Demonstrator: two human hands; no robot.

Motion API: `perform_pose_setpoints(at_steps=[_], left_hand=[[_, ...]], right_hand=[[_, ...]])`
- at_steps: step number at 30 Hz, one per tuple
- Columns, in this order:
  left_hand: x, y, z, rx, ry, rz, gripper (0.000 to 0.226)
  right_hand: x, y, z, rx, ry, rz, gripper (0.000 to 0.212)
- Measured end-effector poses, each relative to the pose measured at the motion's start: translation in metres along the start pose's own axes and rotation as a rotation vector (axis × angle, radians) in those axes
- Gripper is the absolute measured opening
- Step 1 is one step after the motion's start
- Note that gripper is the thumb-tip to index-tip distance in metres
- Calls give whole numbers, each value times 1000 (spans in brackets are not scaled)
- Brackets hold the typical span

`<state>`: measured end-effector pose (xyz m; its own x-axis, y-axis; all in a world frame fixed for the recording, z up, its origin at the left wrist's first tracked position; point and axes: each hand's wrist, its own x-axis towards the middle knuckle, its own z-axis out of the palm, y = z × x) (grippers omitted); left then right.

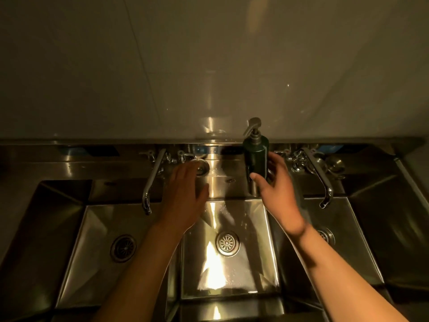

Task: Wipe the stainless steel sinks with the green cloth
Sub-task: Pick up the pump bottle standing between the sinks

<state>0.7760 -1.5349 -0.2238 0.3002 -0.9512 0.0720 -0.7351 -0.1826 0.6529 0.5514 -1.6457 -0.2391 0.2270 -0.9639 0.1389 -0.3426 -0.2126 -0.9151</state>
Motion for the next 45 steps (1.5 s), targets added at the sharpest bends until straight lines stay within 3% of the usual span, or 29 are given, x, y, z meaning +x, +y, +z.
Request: perform_pose_setpoints(at_steps=[12,18,26,36,45], left_hand=[[-32,25,-20,145,184,-20,62],[-67,35,-30,178,229,-124,63],[-113,34,-49,196,249,-291,61],[-159,10,-82,217,331,-391,61],[-216,-42,-113,197,435,-374,55]], right_hand=[[-20,-32,-31,77,-58,-37,63],[-22,-37,-23,187,-193,37,61],[-38,-50,-7,196,-307,-7,68],[-53,-82,25,199,-399,-27,57],[-101,-119,77,162,-431,-91,69]])
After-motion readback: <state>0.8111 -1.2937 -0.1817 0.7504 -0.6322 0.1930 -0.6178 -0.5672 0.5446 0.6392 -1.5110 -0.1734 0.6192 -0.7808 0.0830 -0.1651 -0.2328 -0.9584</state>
